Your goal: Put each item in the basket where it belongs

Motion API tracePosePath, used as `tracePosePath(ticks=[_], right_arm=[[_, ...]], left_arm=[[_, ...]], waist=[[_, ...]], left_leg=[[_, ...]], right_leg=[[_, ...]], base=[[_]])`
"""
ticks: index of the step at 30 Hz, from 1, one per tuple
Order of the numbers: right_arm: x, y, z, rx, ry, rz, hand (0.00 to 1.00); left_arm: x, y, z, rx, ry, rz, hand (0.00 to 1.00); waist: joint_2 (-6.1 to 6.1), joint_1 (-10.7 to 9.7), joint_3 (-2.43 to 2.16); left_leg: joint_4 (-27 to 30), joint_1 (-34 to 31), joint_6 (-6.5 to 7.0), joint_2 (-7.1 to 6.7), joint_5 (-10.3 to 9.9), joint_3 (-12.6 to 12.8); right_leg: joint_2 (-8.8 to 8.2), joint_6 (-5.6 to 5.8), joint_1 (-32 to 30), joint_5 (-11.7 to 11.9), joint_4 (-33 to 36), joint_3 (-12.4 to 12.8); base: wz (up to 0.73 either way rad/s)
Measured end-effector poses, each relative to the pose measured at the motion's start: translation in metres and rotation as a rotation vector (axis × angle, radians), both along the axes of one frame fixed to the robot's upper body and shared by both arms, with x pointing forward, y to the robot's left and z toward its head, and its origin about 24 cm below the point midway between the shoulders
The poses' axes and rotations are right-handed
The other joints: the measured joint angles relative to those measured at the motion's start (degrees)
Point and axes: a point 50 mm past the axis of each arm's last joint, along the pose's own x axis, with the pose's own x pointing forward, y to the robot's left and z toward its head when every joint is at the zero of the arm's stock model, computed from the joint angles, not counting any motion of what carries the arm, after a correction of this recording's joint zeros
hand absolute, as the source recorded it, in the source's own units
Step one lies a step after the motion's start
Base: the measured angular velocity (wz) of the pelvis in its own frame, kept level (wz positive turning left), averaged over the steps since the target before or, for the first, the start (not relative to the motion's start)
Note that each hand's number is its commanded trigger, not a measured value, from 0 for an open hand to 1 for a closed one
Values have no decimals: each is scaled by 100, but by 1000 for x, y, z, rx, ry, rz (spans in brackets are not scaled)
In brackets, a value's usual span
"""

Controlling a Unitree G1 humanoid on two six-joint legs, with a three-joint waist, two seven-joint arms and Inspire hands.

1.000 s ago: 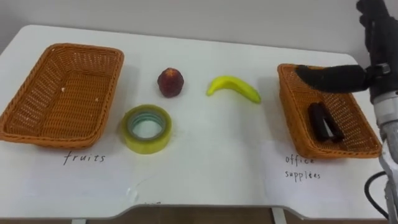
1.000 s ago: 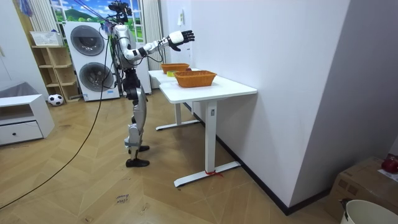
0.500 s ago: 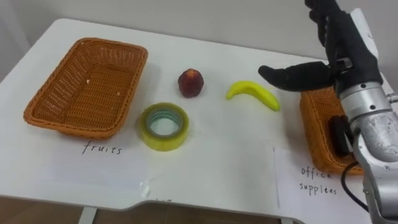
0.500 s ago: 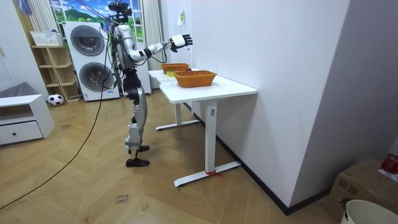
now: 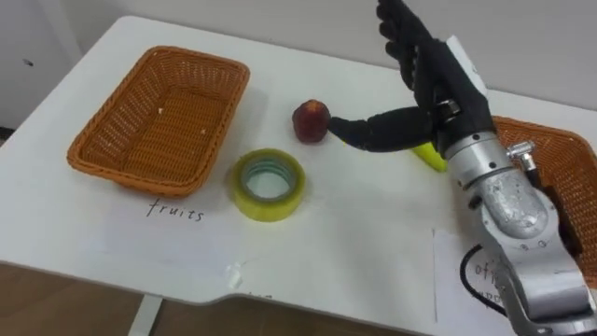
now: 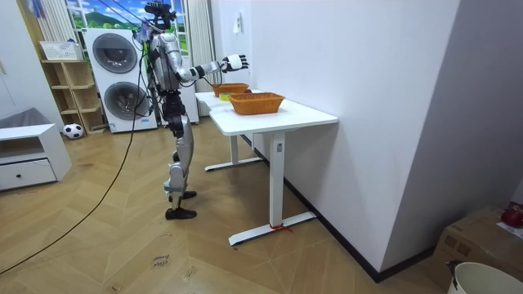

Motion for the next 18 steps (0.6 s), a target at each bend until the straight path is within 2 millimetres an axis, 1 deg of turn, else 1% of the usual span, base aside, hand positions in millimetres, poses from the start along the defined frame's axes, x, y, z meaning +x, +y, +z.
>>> tracePosePath(ticks=[4, 7, 11, 15, 18], right_arm=[[4, 18, -5, -7, 21, 59, 0], [6, 26, -6, -13, 29, 87, 0], [6, 30, -7, -22, 26, 90, 0], [7, 31, -14, -33, 52, 85, 0], [8, 34, -20, -32, 74, 77, 0]], left_arm=[[-10, 0, -1, 2, 41, 1, 0], [-7, -3, -1, -5, 45, -27, 0], [-3, -6, -2, -8, 39, -58, 0], [-2, -10, -2, -12, 40, -89, 0], [-2, -10, -2, -13, 42, -90, 0]], waist=[[25, 12, 11], [55, 26, 24], [103, 73, 22], [147, 153, 14], [191, 176, -8]], left_leg=[[12, -10, -1, -4, 1, 0], [30, -53, -1, -16, 1, -3], [38, -99, -1, -16, 1, -15], [38, -109, -1, -16, 1, -13], [33, -124, -1, -17, 1, -15]], right_leg=[[0, 0, 12, 0, -34, 3], [-7, 0, 7, 0, -71, -2], [-4, 0, -8, 0, -72, -10], [-3, 0, -21, 0, -72, -12], [-3, 0, -37, 0, -71, -12]], base=[[1], [0], [0], [0], [0]])
